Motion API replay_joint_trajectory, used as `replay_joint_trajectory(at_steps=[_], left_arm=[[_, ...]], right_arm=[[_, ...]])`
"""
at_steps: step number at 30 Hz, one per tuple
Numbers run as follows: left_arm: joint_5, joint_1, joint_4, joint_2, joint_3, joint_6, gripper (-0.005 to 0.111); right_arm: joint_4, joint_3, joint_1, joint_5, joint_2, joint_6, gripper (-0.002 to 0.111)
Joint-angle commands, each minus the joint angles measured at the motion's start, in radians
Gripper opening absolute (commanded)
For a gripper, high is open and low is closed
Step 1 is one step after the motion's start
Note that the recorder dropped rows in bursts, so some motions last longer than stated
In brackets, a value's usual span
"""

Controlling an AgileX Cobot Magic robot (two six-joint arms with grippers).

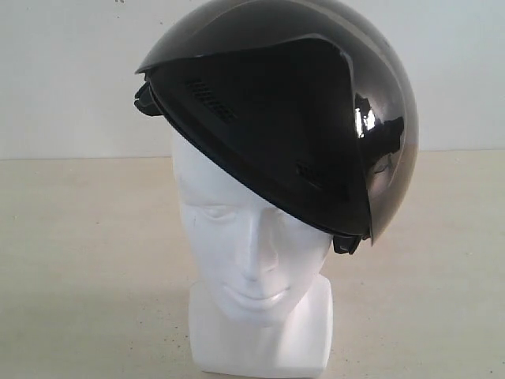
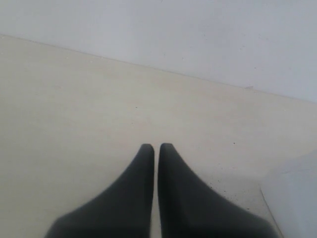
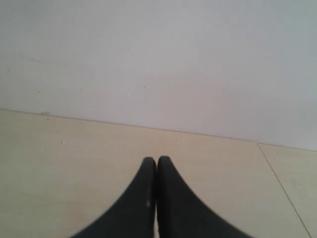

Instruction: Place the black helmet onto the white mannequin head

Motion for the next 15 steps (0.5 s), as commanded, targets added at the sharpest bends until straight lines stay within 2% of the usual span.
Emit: replay_joint_trajectory(at_steps=[1,15], left_arm=[[0.000,-0.006,-0.007,-0.003,0.002,0.000,0.004],[0.000,-0.006,-0.007,-0.003,0.002,0.000,0.004]], right_arm=[[-0.009,0.005,0.003,0.004,-0.014,0.000,0.000],[-0.009,0.011,0.003,-0.056,-0.016,-0.002,0.000]])
